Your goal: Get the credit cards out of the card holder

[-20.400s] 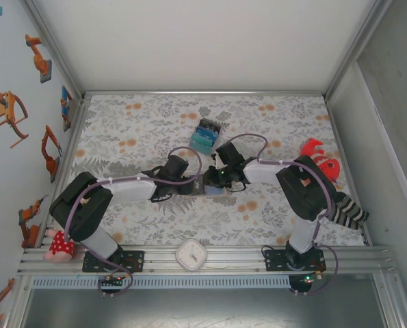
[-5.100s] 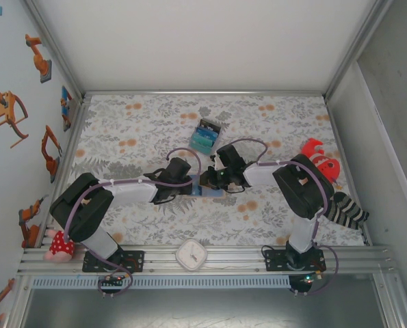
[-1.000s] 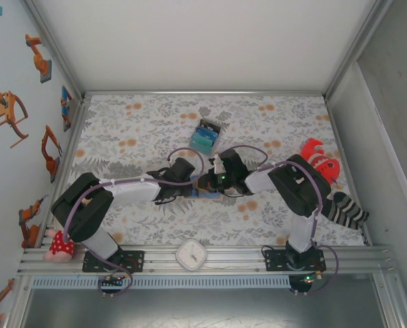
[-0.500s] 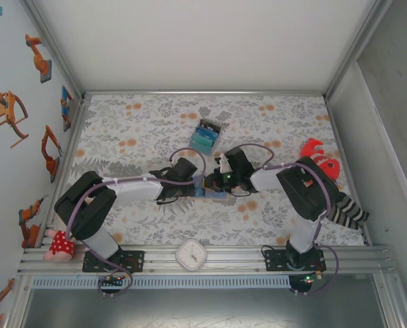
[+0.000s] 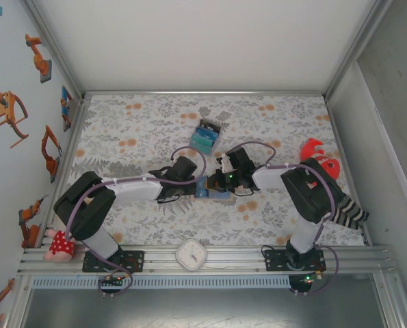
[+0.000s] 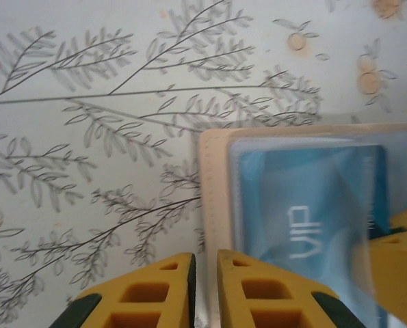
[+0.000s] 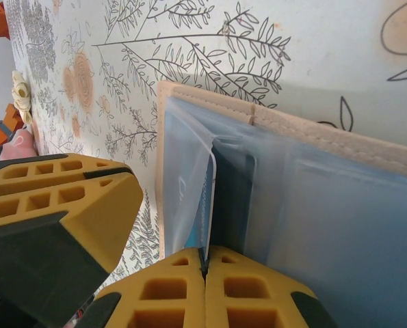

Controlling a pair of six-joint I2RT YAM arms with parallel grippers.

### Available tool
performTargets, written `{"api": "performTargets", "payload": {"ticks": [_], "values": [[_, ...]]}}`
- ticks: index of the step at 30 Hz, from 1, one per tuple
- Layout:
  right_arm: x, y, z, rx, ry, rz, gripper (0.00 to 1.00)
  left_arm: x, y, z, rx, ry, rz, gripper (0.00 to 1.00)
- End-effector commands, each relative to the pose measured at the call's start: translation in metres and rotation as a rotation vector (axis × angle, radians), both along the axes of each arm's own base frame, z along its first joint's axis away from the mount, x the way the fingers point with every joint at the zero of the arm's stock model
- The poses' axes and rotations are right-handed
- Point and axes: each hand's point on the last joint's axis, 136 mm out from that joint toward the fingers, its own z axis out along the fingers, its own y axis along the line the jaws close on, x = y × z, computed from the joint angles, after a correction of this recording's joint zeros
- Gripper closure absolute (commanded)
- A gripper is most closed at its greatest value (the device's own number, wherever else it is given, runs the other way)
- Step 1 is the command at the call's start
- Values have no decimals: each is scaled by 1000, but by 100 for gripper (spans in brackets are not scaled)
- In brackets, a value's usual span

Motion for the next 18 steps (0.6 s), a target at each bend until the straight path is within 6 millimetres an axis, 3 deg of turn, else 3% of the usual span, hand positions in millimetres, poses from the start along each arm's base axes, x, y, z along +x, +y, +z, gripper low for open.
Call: {"api": "performTargets", "payload": {"ticks": [1, 9, 18], "values": [[-2, -11, -15, -62, 23, -18, 95, 5, -21, 20, -83, -41, -62, 83], [-4, -11, -17, -46, 37, -23, 95, 7, -27, 3, -58, -5, -83, 84], [-5, -22, -19, -49, 49, -49, 91, 7, -11, -17, -18, 54, -51, 90]]}}
